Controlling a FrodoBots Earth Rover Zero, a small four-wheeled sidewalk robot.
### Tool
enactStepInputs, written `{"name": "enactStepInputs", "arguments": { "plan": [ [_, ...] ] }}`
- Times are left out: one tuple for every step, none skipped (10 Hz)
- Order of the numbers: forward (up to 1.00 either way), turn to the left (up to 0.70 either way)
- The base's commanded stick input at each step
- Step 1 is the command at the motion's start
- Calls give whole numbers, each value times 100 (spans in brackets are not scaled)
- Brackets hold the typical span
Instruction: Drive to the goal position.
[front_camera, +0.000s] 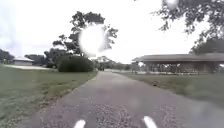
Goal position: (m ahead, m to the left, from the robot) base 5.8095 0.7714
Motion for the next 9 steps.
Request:
{"name": "enactStepInputs", "arguments": {
  "plan": [
    [70, 0],
    [70, 0],
    [70, 0],
    [70, 0],
    [70, 0],
    [70, 0],
    [70, 0],
    [70, 0],
    [70, 0]
  ]
}}
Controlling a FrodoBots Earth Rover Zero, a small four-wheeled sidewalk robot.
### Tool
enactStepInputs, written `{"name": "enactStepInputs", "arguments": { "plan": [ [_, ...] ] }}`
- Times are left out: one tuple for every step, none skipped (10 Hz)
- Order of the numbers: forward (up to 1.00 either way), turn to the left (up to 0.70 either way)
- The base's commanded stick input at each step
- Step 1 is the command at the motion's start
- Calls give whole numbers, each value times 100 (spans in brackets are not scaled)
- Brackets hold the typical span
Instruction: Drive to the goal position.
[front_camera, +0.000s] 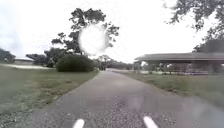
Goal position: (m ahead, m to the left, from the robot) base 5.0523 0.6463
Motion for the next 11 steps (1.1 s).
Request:
{"name": "enactStepInputs", "arguments": {
  "plan": [
    [70, 0],
    [70, 0],
    [70, 0],
    [70, 0],
    [70, 0],
    [70, 0],
    [70, 0],
    [70, 0],
    [70, 0],
    [70, 0],
    [70, 0]
  ]
}}
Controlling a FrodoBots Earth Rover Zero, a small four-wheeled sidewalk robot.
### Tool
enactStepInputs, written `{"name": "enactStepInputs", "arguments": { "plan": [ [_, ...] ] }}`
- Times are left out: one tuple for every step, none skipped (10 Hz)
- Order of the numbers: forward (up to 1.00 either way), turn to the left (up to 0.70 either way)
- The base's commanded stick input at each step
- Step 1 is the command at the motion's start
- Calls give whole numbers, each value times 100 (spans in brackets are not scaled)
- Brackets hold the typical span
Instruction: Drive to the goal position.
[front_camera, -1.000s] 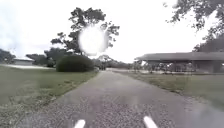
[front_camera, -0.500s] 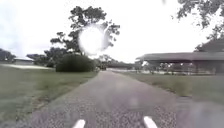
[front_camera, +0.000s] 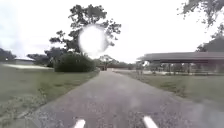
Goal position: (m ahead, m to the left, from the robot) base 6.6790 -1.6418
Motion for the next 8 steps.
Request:
{"name": "enactStepInputs", "arguments": {
  "plan": [
    [70, 0],
    [70, 0],
    [70, 0],
    [70, 0],
    [70, 0],
    [70, 0],
    [70, 0],
    [70, 0]
  ]
}}
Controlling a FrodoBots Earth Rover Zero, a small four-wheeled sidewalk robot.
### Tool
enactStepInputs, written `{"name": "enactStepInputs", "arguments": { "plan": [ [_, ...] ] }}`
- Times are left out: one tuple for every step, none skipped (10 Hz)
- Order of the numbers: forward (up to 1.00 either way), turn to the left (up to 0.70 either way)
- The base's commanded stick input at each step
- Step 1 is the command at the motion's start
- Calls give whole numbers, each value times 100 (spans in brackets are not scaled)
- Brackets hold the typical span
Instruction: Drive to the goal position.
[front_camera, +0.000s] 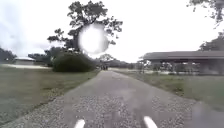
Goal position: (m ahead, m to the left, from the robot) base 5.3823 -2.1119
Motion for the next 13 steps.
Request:
{"name": "enactStepInputs", "arguments": {
  "plan": [
    [70, 0],
    [70, 0],
    [70, 0],
    [70, 0],
    [70, 0],
    [70, 0],
    [70, 0],
    [70, 0],
    [70, 0],
    [70, 0],
    [70, 0],
    [70, 0],
    [70, 0]
  ]
}}
